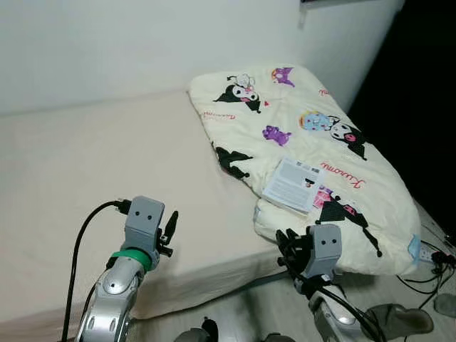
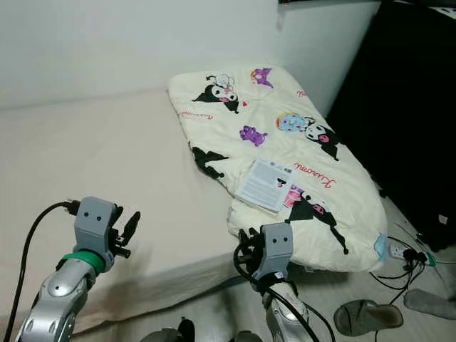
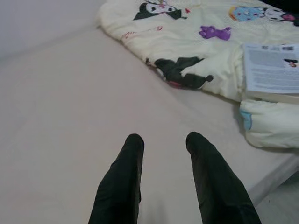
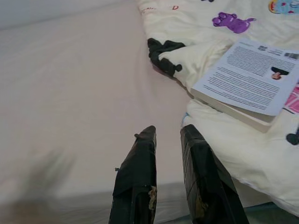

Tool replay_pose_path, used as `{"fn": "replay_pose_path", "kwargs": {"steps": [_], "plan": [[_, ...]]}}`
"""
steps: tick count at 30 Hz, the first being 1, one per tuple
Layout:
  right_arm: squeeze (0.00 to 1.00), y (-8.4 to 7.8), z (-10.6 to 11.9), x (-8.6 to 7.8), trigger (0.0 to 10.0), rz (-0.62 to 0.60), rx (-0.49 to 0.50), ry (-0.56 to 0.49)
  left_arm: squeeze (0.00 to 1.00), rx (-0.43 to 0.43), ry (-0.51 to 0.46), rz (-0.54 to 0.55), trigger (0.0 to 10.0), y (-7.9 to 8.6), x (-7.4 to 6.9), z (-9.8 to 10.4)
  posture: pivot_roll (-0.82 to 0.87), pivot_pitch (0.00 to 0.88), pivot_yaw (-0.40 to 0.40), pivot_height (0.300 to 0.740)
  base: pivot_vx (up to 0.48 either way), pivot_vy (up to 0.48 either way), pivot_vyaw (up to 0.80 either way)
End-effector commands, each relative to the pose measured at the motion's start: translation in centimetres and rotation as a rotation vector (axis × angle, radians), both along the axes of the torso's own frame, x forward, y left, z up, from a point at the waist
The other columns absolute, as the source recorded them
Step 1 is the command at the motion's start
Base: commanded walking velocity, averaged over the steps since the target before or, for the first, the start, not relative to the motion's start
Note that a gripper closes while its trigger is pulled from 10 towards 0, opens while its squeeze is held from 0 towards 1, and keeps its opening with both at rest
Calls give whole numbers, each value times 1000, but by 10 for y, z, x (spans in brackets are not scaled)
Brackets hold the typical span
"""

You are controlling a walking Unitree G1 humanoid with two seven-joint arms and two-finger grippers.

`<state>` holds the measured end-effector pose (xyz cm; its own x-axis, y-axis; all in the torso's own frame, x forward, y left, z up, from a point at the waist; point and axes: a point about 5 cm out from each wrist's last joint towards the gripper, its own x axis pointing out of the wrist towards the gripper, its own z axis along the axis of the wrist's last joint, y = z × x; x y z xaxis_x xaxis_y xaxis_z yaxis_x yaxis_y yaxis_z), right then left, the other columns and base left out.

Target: Clean up the room

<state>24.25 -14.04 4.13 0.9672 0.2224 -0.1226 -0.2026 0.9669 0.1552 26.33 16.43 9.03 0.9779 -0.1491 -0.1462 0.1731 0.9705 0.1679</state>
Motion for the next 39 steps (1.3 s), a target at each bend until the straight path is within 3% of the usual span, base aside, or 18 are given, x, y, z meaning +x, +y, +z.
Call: {"fn": "replay_pose_path", "kwargs": {"steps": [1,7,16,19,39], "plan": [[0,-1,-5,-3,10000,-6,1,22,0,11,-2,-17,10000,-2,-3,-1,-100,31,67,740,0,-334,0],[0,-1,-5,-4,10000,-1,-7,24,0,14,-2,-20,10000,-2,-4,-1,-102,34,66,740,80,-375,0],[0,-4,-6,-1,10000,-44,-1,43,0,14,3,-21,10000,-3,-4,-2,-103,36,67,740,268,-361,758],[0,-9,-3,2,10000,-95,93,54,0,22,21,-6,10000,-1,-3,-4,-101,35,67,740,185,0,0],[0,-5,-4,0,10000,-58,99,60,0,30,37,14,10000,2,-1,-8,-107,29,70,740,0,0,0]]}}
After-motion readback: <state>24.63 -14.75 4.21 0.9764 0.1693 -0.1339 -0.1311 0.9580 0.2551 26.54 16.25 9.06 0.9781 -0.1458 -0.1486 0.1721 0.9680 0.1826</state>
